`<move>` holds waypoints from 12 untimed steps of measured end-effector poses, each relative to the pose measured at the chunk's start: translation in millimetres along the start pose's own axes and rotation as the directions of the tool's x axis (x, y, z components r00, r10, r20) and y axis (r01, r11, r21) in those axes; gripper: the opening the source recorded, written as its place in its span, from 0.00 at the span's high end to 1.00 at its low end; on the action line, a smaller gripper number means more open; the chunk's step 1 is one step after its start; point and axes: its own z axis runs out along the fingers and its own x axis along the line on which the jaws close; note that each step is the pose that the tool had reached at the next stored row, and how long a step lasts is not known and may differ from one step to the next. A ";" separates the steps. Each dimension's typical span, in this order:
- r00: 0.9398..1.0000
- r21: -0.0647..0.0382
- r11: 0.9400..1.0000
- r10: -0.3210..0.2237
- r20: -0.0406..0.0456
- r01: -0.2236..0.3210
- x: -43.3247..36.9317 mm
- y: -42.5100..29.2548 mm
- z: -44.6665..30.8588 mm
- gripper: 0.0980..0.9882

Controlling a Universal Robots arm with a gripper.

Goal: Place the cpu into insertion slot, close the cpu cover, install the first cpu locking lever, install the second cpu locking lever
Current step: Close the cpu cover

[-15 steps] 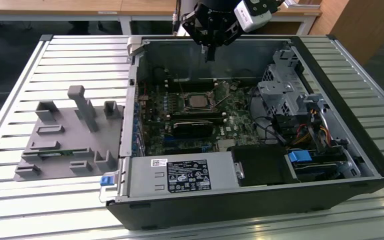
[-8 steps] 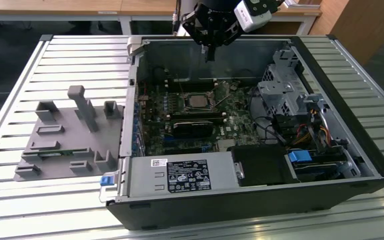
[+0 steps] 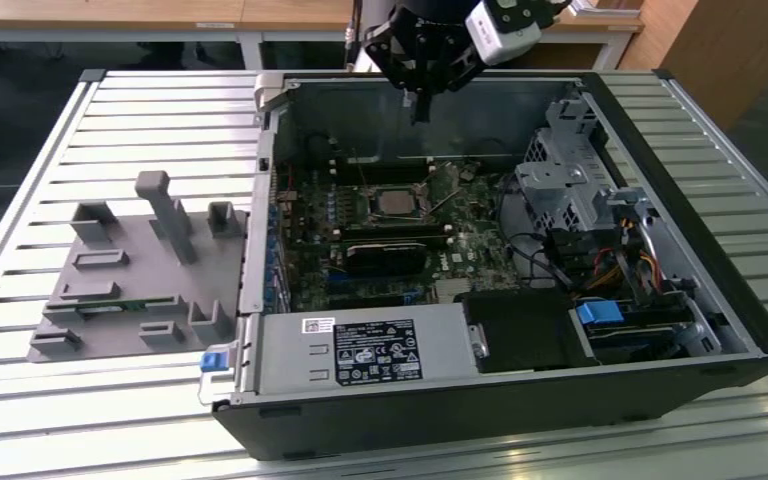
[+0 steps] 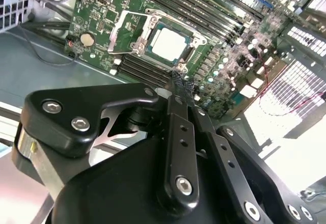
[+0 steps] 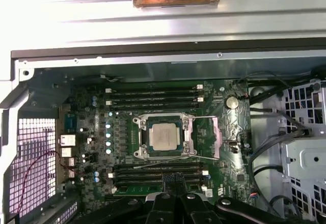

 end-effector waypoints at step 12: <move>1.000 0.000 1.000 0.028 0.002 -0.028 -7.1 1.5 11.9 0.99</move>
